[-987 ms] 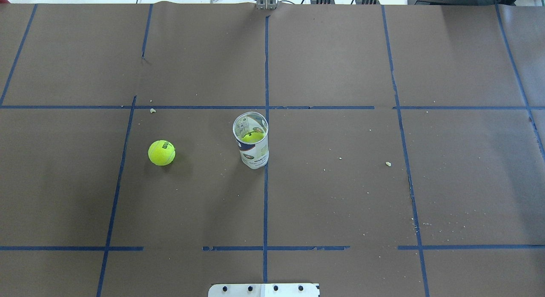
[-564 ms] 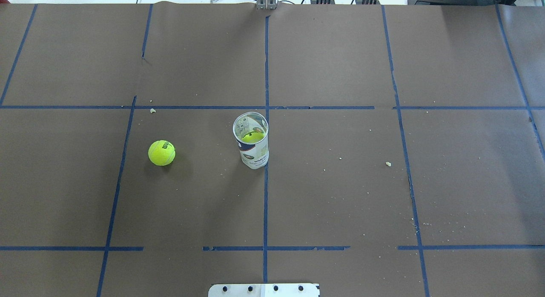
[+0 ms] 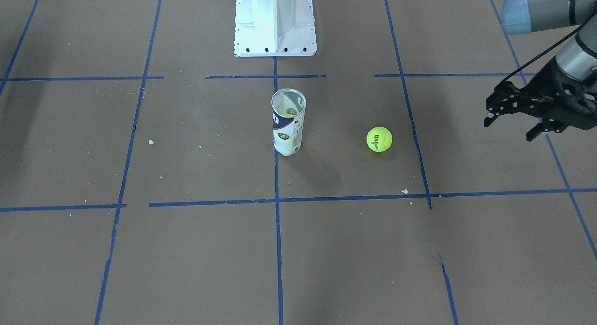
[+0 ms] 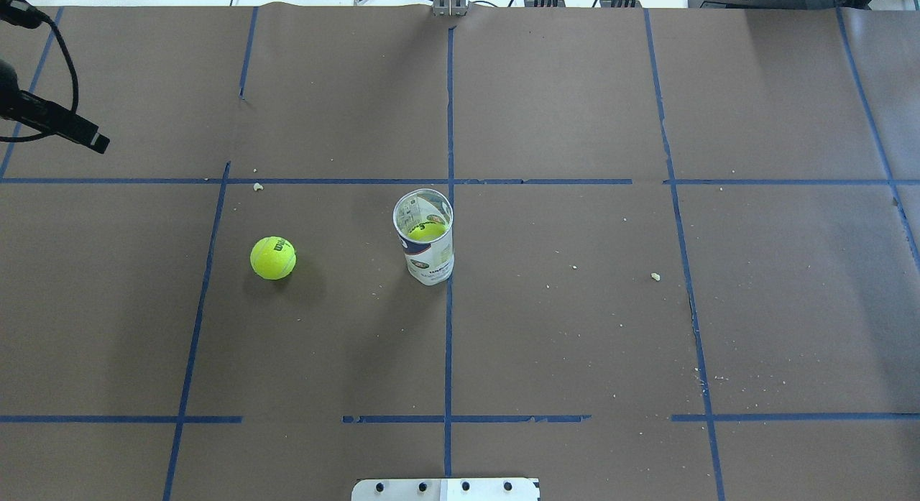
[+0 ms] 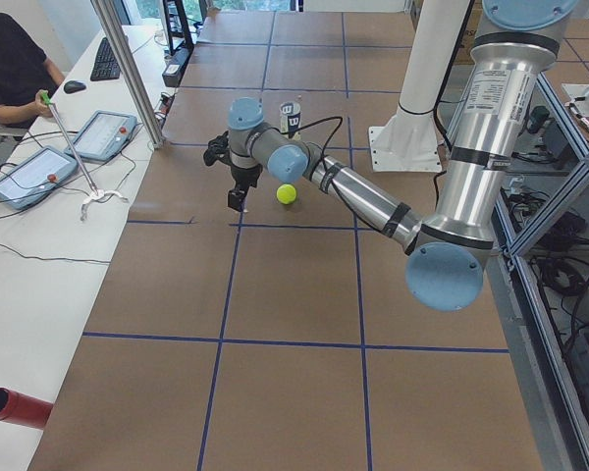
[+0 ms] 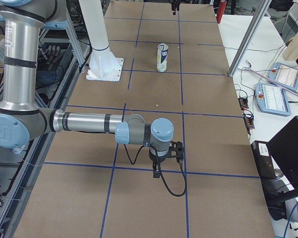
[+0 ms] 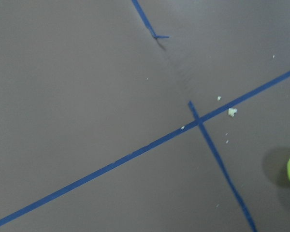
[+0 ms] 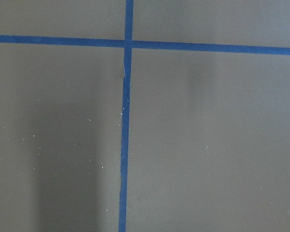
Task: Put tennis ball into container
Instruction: 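Reach the left gripper down over the yellow-green tennis ball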
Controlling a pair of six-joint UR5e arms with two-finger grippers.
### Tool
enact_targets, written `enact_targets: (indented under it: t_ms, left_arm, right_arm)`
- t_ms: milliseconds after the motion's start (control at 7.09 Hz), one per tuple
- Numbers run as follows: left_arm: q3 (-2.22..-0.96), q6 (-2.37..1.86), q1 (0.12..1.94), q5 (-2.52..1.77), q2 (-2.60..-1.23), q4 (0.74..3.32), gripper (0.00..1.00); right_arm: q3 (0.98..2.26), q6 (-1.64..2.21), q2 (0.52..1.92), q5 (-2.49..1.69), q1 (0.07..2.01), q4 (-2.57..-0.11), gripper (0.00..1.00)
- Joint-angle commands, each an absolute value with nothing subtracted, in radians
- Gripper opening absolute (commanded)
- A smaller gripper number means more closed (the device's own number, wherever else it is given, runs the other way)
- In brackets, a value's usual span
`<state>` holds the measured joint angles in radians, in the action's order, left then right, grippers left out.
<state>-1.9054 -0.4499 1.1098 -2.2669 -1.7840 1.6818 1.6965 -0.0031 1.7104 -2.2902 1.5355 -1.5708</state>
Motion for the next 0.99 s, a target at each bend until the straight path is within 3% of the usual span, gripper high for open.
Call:
enact_targets:
  t_ms: [0,282,564,846]
  left_arm:
    - [-1.876,-0.793,0.940,-2.247,-1.809,1.805,1.00]
    - [-1.829,-1.014,0.774,-2.101,-1.828,1.887,1.00]
    - [-1.735,-1.130,0.712,-2.077,-1.920,1.901,1.00]
    - [-1.723,-1.138,0.681,-2.030,-1.922,1.901,1.00]
  right_arm:
    - [1.697,-0.003,1.710,-2.290,1.536,-1.571,1.00]
    - [1.697,-0.003,1.710,-2.290,1.536,-1.571,1.00]
    - [1.697,-0.003,1.710,-2.290,1.536,-1.571,1.00]
    - [1.697,-0.003,1.710,-2.290,1.536,-1.571,1.00]
